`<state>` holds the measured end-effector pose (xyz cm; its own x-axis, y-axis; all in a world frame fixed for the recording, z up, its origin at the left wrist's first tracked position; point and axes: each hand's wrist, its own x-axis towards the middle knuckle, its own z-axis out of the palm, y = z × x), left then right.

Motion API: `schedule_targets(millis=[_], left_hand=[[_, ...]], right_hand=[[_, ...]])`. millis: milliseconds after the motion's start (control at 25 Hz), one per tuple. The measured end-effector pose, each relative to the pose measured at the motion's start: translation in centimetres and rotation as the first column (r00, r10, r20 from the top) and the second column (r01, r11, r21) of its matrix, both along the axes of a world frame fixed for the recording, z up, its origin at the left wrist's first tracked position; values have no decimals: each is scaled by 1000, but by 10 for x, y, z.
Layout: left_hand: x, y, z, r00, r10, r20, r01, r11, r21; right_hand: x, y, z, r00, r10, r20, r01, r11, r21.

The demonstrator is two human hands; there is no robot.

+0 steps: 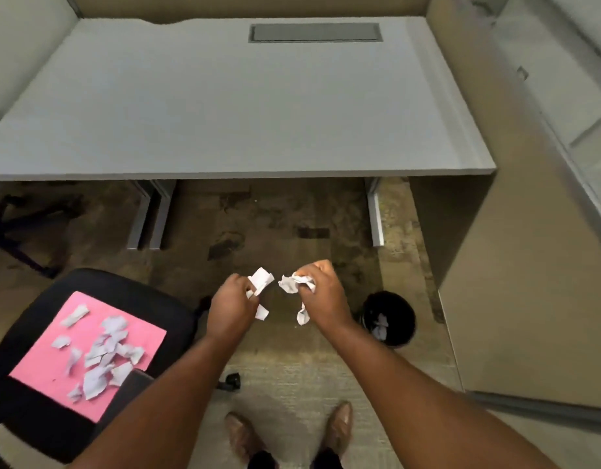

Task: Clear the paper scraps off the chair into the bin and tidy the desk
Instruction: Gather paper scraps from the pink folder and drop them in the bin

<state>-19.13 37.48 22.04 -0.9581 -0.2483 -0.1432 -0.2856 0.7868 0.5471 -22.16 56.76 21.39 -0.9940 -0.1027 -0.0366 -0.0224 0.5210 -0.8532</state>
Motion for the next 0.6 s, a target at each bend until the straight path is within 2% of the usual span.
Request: schedule_targets(millis=[160,360,600], left_hand=[[-28,92,-10,993,-120,6,120,992,29],[-56,190,-44,954,-286,88,278,956,89],[-83,271,-137,870,-472,140,457,880,128]], right_hand=[[-1,92,-20,991,-131,17,131,991,29],[9,189,-63,946,-321,42,314,941,126],[7,255,-148,879,-462,123,433,879,201]])
